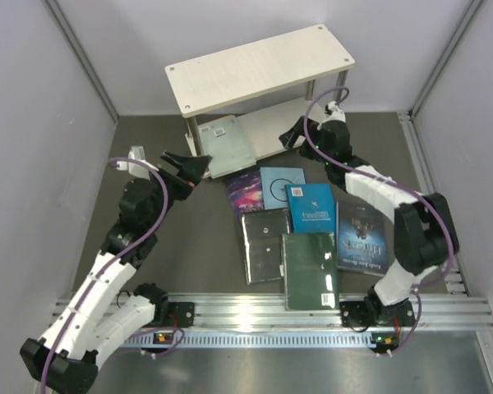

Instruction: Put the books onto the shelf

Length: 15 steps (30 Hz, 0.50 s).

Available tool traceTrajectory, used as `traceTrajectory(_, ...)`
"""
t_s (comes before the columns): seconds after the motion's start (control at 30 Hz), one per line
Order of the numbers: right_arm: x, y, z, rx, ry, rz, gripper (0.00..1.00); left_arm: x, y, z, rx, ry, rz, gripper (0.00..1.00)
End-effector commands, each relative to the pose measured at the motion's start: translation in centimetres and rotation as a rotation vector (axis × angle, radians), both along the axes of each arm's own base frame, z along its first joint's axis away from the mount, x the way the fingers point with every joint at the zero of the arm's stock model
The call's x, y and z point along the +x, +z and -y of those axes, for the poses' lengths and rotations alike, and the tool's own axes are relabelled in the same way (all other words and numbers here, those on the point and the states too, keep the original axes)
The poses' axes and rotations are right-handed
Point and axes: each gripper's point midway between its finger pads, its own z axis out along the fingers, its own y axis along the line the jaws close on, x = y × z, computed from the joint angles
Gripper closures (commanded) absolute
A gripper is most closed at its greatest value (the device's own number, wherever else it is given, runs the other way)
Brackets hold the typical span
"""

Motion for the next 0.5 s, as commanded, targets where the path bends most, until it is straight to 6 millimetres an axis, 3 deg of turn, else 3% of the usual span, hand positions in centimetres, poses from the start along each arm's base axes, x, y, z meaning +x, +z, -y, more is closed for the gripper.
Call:
traceTrajectory(0.0,-4.3,1.0,2.1,-0.092,-0.018,-0.013,0.00,-0.7,4.2,0.5,-0.059,-0.005,-0.059,0.01)
traceTrajectory(0.03,-5.9,-1.0,2.8,-0.111,-0.024,-0.058,0.00,-0.4,4.8,1.1,-0.060,-0.023,-0.063,0.01)
traceTrajectory(0.1,-8.3,-1.2,3.1,-0.121,-0.028,-0.082,0.00,-0.8,7.5,2.4,-0.091,-0.066,-0.036,0.01)
traceTrajectory(0.17,-11.3,-3.5,4.3,-0.185,-0.040,-0.179,0.00,-1.0,8.3,4.4,-0.090,-0.113,-0.038,0.01)
traceTrajectory(0.2,-12.6,-4.7,4.6,-0.214,-0.035,-0.217,0.00,-1.1,9.8,4.6,-0.096,-0.108,-0.010,0.01)
traceTrajectory(0.27,-15.1,-5.8,6.1,-0.237,-0.065,-0.286,0.00,-1.6,10.8,5.7,-0.092,-0.133,0.001,0.01)
traceTrajectory(0.3,-16.7,-7.6,7.1,-0.258,-0.071,-0.335,0.00,-1.7,11.3,5.8,-0.089,-0.133,0.012,0.01)
traceTrajectory(0.37,-18.6,-7.6,8.2,-0.241,-0.103,-0.349,0.00,-2.1,12.1,6.1,-0.090,-0.143,0.033,0.01)
traceTrajectory(0.4,-20.5,-9.4,9.3,-0.274,-0.115,-0.416,0.00,-2.3,12.4,6.0,-0.091,-0.142,0.041,0.01)
traceTrajectory(0.47,-22.2,-9.3,10.5,-0.248,-0.159,-0.432,0.00,-2.6,13.2,6.2,-0.100,-0.156,0.056,0.01)
